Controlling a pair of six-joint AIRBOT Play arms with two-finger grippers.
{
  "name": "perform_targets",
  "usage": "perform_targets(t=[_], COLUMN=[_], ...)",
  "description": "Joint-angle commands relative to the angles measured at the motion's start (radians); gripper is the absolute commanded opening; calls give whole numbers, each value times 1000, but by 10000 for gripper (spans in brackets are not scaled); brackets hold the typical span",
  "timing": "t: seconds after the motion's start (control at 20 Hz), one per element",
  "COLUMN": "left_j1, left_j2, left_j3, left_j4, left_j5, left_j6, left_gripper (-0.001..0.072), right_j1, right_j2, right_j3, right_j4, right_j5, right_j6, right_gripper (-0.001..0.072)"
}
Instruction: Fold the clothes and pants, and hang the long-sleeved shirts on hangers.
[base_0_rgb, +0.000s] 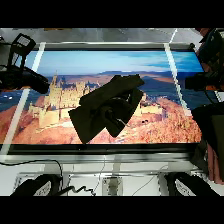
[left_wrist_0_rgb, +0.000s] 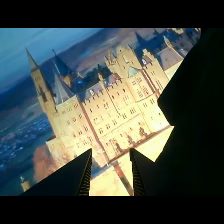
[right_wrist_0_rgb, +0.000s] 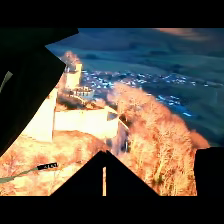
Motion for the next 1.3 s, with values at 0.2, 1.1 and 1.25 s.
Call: perform_targets(t=[0.2, 1.1, 1.25], left_j1=[0, 23, 99], left_j2=[1, 1, 1], left_j3=[-1, -2, -3], left_j4=[0, 83, 79], left_j5=[0, -304, -320], left_j6=[0, -128, -132], left_gripper=[273, 388, 387], right_j1=[1, 454, 483], right_j2=[0, -225, -347], right_j3=[-75, -689, -558], right_j4=[40, 846, 821], right_j5=[101, -559, -503], right_j6=[-30, -314, -315], right_gripper=[31, 568, 602])
